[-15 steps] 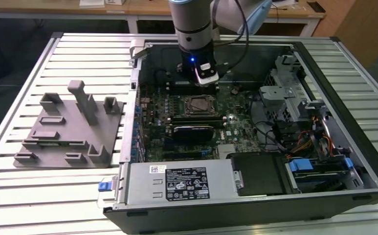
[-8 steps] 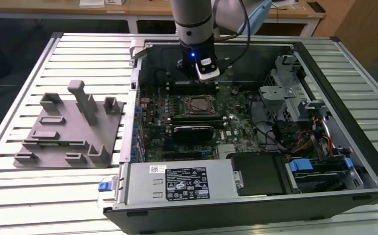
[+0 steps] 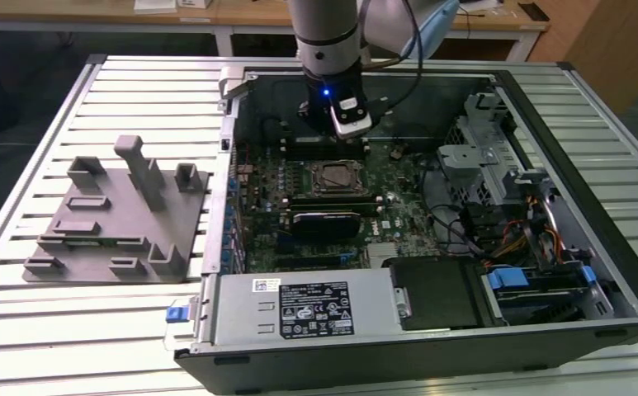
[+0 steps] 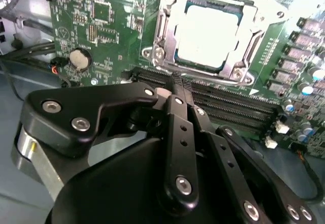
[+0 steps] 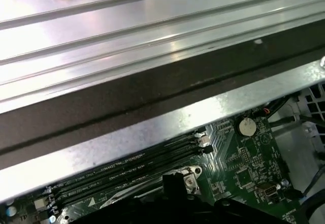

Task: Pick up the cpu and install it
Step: 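Install the first cpu locking lever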

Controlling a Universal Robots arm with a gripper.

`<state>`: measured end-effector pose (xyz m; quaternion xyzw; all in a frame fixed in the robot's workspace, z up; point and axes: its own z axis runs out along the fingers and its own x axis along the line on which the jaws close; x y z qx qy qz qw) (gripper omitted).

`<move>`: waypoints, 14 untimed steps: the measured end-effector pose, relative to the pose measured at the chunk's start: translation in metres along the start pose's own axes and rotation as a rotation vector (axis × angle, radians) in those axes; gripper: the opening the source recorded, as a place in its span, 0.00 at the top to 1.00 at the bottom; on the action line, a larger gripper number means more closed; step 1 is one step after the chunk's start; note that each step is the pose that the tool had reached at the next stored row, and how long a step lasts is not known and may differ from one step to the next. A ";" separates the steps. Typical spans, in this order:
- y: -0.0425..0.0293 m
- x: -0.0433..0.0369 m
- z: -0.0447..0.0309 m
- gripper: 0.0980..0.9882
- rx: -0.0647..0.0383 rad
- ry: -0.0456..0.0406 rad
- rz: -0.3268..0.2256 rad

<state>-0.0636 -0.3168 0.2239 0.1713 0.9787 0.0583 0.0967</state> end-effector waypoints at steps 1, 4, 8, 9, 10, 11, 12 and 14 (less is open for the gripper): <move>0.0001 -0.0004 0.0002 0.99 0.008 0.0000 -0.001; 0.0009 -0.0027 0.0010 0.99 0.032 0.0113 -0.004; 0.0004 -0.0071 0.0020 0.99 0.053 0.0562 -0.001; -0.0009 -0.0079 0.0021 0.99 0.056 0.0634 -0.001; -0.0025 -0.0086 0.0021 0.99 0.058 0.0681 0.000; -0.0044 -0.0093 0.0020 0.99 0.060 0.0705 0.000; -0.0063 -0.0101 0.0018 0.99 0.061 0.0718 0.000; -0.0096 -0.0112 0.0016 0.99 0.065 0.0742 0.000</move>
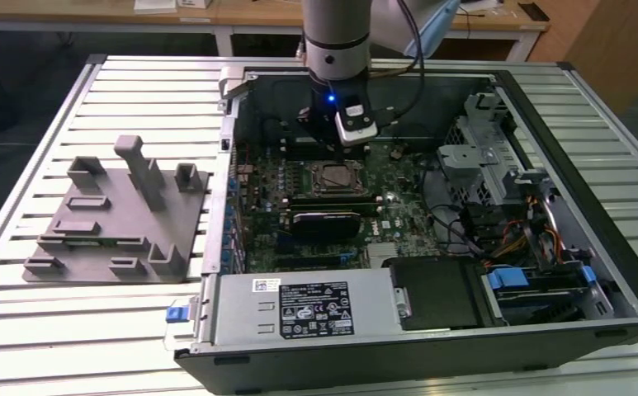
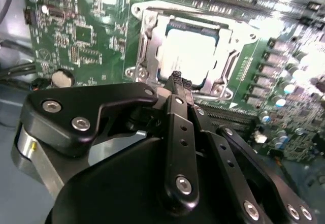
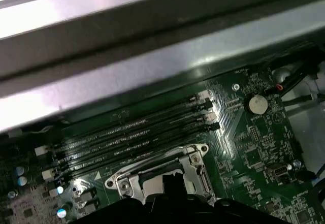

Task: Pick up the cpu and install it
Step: 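Install the first cpu locking lever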

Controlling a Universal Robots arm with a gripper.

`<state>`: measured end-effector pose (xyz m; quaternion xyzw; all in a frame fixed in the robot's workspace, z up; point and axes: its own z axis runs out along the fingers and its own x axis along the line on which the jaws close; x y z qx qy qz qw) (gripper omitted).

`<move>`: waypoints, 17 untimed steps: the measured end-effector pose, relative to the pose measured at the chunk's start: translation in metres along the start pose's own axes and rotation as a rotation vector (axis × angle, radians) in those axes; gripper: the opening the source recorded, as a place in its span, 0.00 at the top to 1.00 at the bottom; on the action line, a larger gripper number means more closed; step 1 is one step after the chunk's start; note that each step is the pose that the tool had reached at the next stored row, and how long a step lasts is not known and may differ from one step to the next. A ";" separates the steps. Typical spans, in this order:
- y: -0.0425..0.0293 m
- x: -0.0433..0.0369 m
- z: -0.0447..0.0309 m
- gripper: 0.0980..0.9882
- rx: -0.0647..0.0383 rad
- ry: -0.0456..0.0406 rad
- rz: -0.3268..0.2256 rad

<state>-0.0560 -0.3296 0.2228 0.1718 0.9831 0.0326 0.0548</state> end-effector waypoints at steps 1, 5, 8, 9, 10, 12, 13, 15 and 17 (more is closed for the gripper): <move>-0.0016 -0.0006 -0.0001 0.99 0.002 0.0015 0.000; -0.0071 -0.0029 -0.0002 0.99 0.013 0.0126 0.000; -0.0075 -0.0032 0.0000 0.99 0.017 0.0168 0.000; -0.0075 -0.0032 0.0000 0.99 0.017 0.0169 0.000; -0.0075 -0.0032 0.0000 0.99 0.017 0.0169 0.000; -0.0075 -0.0032 0.0000 0.99 0.018 0.0167 0.000; -0.0074 -0.0033 -0.0003 0.99 0.020 0.0162 0.000; -0.0073 -0.0036 -0.0024 0.99 0.023 0.0153 -0.001; -0.0069 -0.0039 -0.0059 0.99 0.026 0.0144 -0.001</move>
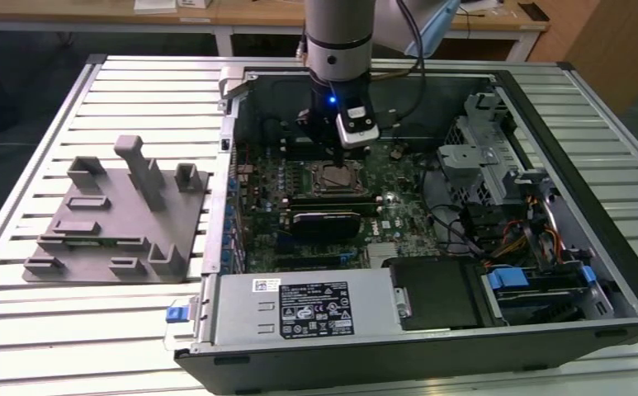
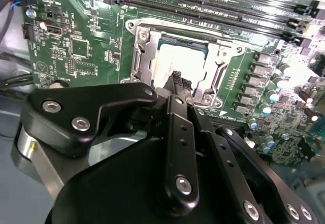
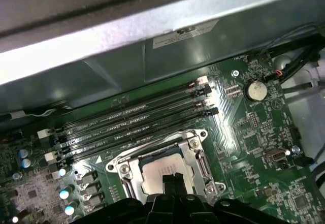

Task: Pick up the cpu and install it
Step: 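Install the first cpu locking lever, then install the second cpu locking lever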

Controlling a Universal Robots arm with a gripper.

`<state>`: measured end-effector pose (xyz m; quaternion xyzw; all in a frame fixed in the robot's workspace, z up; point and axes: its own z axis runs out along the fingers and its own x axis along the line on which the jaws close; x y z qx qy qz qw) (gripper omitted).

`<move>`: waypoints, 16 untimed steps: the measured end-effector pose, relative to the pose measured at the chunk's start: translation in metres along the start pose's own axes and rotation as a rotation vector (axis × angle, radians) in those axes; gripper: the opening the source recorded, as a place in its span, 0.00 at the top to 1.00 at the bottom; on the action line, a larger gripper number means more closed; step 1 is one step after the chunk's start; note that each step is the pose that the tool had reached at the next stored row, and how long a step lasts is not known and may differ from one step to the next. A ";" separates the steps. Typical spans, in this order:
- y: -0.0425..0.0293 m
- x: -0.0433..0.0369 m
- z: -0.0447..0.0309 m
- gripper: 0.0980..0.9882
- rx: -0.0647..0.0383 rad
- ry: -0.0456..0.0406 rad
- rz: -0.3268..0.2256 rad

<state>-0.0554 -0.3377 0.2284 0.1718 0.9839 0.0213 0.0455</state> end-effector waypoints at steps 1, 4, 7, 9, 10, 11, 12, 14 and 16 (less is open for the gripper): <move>0.0001 -0.0002 -0.0018 0.99 0.001 -0.0004 0.000; 0.0004 -0.0004 -0.0047 0.99 0.006 -0.0018 -0.001; 0.0003 -0.0004 -0.0048 0.99 0.006 -0.0021 -0.001; 0.0003 -0.0004 -0.0048 0.99 0.007 -0.0022 -0.001; 0.0003 -0.0004 -0.0048 0.99 0.007 -0.0022 -0.001; 0.0000 -0.0005 -0.0048 0.99 0.007 -0.0022 -0.001; -0.0005 -0.0007 -0.0049 0.99 0.007 -0.0022 -0.001; -0.0020 -0.0012 -0.0049 0.99 0.007 -0.0022 -0.001; -0.0036 -0.0019 -0.0049 0.99 0.007 -0.0022 -0.001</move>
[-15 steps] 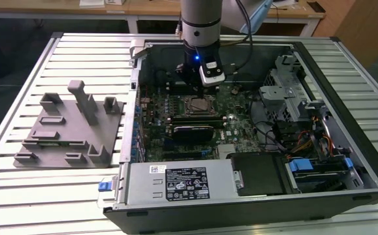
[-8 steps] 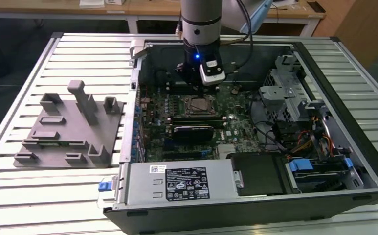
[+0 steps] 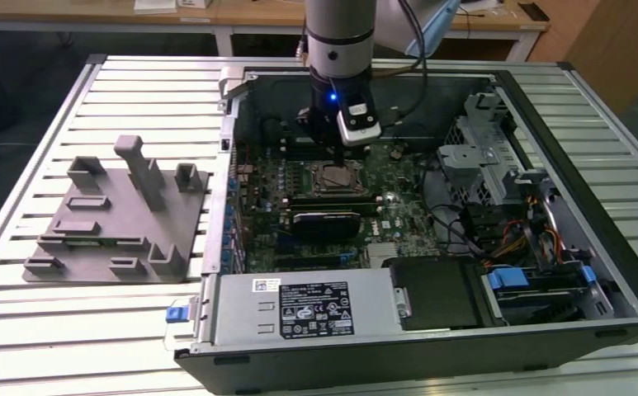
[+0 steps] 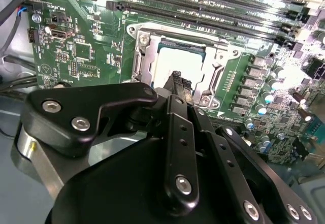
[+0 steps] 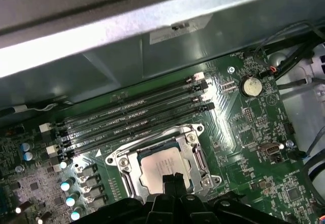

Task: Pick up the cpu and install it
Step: 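Install the second cpu locking lever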

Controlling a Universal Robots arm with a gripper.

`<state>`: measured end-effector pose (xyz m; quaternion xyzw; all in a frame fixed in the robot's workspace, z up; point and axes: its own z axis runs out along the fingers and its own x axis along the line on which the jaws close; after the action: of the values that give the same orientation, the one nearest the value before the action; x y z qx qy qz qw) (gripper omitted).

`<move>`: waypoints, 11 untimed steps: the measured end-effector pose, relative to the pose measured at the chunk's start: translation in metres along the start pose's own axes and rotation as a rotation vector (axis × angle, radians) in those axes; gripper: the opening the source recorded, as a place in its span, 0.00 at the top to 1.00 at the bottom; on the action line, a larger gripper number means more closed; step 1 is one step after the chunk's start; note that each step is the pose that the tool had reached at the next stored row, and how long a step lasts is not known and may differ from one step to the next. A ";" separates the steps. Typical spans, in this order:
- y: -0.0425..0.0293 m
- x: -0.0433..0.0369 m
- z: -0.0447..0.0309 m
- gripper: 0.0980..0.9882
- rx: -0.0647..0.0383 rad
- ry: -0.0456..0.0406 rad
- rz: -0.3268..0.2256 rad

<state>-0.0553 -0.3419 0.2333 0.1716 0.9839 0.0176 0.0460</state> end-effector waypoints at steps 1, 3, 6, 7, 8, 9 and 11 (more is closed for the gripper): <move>-0.0007 -0.0002 0.0000 0.99 0.000 0.0000 0.000; -0.0019 -0.0007 0.0000 0.99 0.000 0.0000 0.000; -0.0033 -0.0012 0.0000 0.99 0.000 0.0000 0.000; -0.0037 -0.0013 -0.0001 0.99 0.000 0.0000 0.000; -0.0042 -0.0015 0.0000 0.99 0.000 0.0000 0.000; -0.0047 -0.0017 -0.0001 0.99 0.000 0.0000 0.000; -0.0057 -0.0020 -0.0001 0.99 0.000 0.0000 0.000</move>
<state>-0.0553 -0.3479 0.2333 0.1716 0.9839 0.0177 0.0460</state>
